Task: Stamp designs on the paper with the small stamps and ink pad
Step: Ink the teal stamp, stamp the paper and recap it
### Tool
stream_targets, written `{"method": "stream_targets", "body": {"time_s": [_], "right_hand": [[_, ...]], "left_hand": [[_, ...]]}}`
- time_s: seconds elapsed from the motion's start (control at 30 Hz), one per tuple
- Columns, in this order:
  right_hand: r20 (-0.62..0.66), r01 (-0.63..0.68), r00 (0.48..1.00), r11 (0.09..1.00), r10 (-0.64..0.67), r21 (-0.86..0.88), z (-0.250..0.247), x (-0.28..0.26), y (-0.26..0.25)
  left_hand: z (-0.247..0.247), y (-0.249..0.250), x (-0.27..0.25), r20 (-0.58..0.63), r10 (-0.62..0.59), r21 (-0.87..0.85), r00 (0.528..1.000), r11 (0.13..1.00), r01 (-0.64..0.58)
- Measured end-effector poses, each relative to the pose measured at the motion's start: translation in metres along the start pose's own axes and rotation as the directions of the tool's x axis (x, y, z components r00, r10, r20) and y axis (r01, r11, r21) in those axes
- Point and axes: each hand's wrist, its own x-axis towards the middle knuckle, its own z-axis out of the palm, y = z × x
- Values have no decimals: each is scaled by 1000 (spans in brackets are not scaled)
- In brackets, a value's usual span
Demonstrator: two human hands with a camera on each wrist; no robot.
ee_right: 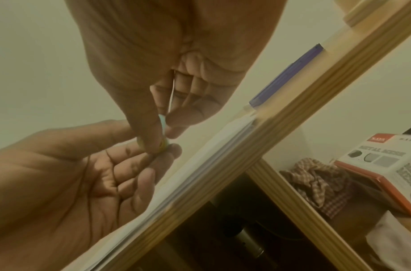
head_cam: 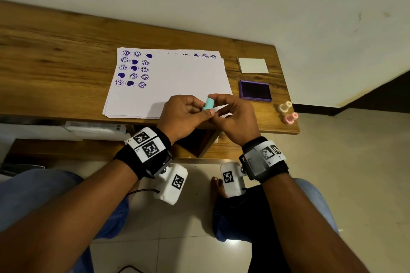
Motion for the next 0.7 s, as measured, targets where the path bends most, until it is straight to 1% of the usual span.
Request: {"method": "stream_targets", "body": {"time_s": [0.07,0.13,0.2,0.3,0.43,0.53,0.6,0.7], "right_hand": [[57,-26,998,999,24,33,-2,1,1],[75,-27,997,997,22,71,-5,0,2],[40,-20,999,994,16,107,-6,-1,4],[-30,-17,999,994,20,111,-9,-5,9],[-87,-36,995,994,45,106,-22,-10,13],[-172,-36,984,996,49,77,-39,-14,15],[-262,-42,963,996,61,76,-55,-16,20],[-414,-56,904,991,103,125,-88,-21,28]], "left_hand": [[2,-1,-4,-27,41,78,999,996,-38],[3,-2,-7,-36,65,109,997,992,-61],[5,-2,-10,-25,81,101,996,992,-78],[13,2,-17,-9,118,114,993,987,-117],[30,8,-21,-3,149,161,989,976,-146],[45,16,-14,20,152,233,988,960,-153],[58,21,-8,62,178,345,982,920,-189],[79,30,-1,159,240,533,958,796,-288]]}}
